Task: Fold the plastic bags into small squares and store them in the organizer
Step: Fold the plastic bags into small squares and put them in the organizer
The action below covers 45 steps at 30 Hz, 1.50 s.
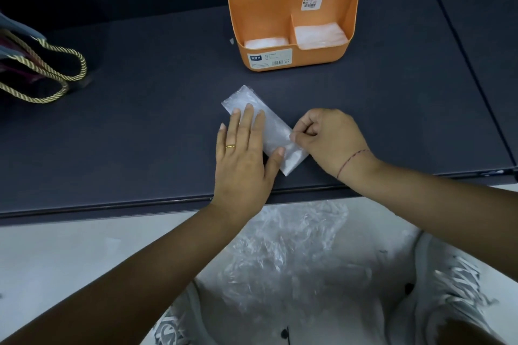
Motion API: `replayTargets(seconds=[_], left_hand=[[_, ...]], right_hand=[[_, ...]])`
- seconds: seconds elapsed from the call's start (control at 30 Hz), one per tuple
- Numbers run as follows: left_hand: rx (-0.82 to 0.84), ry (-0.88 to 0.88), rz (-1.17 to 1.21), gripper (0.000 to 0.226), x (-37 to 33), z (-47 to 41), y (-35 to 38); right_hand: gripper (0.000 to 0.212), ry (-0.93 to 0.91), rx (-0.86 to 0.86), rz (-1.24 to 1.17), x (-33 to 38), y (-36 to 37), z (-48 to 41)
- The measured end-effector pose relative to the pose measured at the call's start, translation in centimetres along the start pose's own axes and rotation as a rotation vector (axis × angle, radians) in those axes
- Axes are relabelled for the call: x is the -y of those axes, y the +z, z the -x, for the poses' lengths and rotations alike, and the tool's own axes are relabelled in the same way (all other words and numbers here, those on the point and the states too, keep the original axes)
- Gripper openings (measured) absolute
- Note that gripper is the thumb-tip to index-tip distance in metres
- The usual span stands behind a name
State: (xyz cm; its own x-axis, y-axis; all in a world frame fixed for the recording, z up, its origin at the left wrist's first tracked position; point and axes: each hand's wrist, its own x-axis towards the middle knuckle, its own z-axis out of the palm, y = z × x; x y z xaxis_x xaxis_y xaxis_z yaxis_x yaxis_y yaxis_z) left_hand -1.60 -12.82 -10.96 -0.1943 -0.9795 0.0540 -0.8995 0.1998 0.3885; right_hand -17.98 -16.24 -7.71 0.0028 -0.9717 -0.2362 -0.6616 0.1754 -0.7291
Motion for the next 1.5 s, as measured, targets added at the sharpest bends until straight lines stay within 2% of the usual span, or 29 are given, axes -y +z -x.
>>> replayTargets(seconds=[0.2, 0.27, 0.37, 0.43, 0.7, 1.0, 1.13, 1.23, 1.33, 1.4, 1.5], left_hand=[[0.131, 0.047, -0.159, 0.089, 0.3, -0.1, 0.6], [0.153, 0.043, -0.182, 0.095, 0.3, 0.0, 0.4], [0.175, 0.029, -0.195, 0.103, 0.2, 0.0, 0.4], [0.189, 0.018, -0.209, 0.107, 0.1, -0.1, 0.4], [0.205, -0.028, -0.24, 0.118, 0.1, -0.3, 0.2], [0.202, -0.011, -0.261, 0.128, 0.2, -0.1, 0.3], [0.202, 0.013, -0.237, 0.13, 0.3, 0.0, 0.1], [0.197, 0.029, -0.202, 0.129, 0.4, 0.1, 0.0], [0.115, 0.098, -0.121, 0.122, 0.6, 0.3, 0.1], [0.016, 0.178, -0.033, 0.107, 0.7, 0.5, 0.2], [-0.115, 0.263, 0.062, 0.067, 0.8, 0.7, 0.5]], right_hand=[[0.008, 0.009, 0.003, 0.027, 0.2, -0.1, -0.2], [0.021, -0.018, -0.016, 0.059, -0.2, -0.5, 0.0], [0.05, -0.13, -0.065, 0.236, -1.3, -0.6, 0.7], [0.058, -0.178, -0.061, 0.35, -2.2, -0.1, 1.1], [0.014, -0.19, -0.215, 0.333, -4.0, -0.5, 1.2], [0.019, -0.079, -0.054, 0.259, -1.8, 0.2, 1.9], [0.016, 0.036, 0.008, 0.004, -0.7, -1.4, 1.6], [0.015, 0.164, 0.082, -0.258, 0.0, -1.7, 1.3], [0.02, 0.218, 0.132, -0.413, 0.3, -2.0, 1.0], [0.019, 0.259, 0.155, -0.488, 0.4, -2.3, 0.9], [0.014, 0.294, 0.194, -0.552, 0.3, -2.7, 1.7]])
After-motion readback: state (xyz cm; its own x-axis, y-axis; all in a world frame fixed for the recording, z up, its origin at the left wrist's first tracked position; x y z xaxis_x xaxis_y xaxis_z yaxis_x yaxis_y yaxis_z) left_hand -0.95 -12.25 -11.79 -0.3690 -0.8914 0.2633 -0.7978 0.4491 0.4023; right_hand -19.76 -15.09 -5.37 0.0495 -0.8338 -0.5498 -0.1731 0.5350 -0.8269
